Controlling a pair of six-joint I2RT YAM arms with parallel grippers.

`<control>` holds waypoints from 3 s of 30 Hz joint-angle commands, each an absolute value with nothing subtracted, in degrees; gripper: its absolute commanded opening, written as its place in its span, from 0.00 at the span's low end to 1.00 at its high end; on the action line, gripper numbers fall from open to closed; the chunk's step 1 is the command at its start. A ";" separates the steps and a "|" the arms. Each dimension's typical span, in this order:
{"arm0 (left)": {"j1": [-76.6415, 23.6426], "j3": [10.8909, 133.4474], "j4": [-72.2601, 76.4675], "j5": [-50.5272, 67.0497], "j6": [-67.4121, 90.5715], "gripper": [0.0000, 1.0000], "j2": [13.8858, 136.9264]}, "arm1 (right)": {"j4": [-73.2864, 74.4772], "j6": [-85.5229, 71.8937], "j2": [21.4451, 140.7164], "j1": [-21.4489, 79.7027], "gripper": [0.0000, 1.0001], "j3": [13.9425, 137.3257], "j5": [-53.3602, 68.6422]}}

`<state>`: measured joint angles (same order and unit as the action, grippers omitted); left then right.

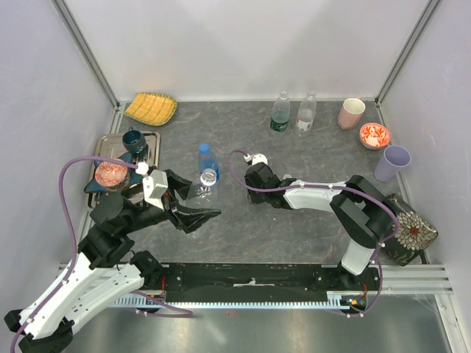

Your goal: Unscrew the bottle caps

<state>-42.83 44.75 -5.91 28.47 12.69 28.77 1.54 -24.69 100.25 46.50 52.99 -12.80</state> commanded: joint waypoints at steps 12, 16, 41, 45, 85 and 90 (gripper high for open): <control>-42.71 43.86 -4.22 27.25 12.30 0.37 28.48 | 2.11 -26.98 99.16 48.25 0.69 50.10 -15.29; -42.71 44.12 -4.22 26.72 11.78 0.37 28.74 | 6.57 -26.90 91.07 48.25 0.77 54.13 -18.44; -42.71 52.20 2.81 31.29 6.24 0.37 52.12 | 13.62 -25.49 65.91 48.25 0.91 76.91 9.58; -42.71 52.73 3.08 31.20 6.42 0.37 53.00 | 13.36 -25.22 66.53 48.43 0.89 75.59 10.28; -42.71 52.21 0.35 20.14 7.82 0.99 51.07 | 13.80 -25.23 62.31 48.87 0.00 73.29 5.91; -42.71 55.10 -7.72 7.16 8.00 0.99 49.22 | 16.96 -22.15 62.93 48.95 0.00 77.69 -5.16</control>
<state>-42.85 50.87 -3.60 19.25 7.88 51.90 15.84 -25.26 62.89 48.66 72.01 4.58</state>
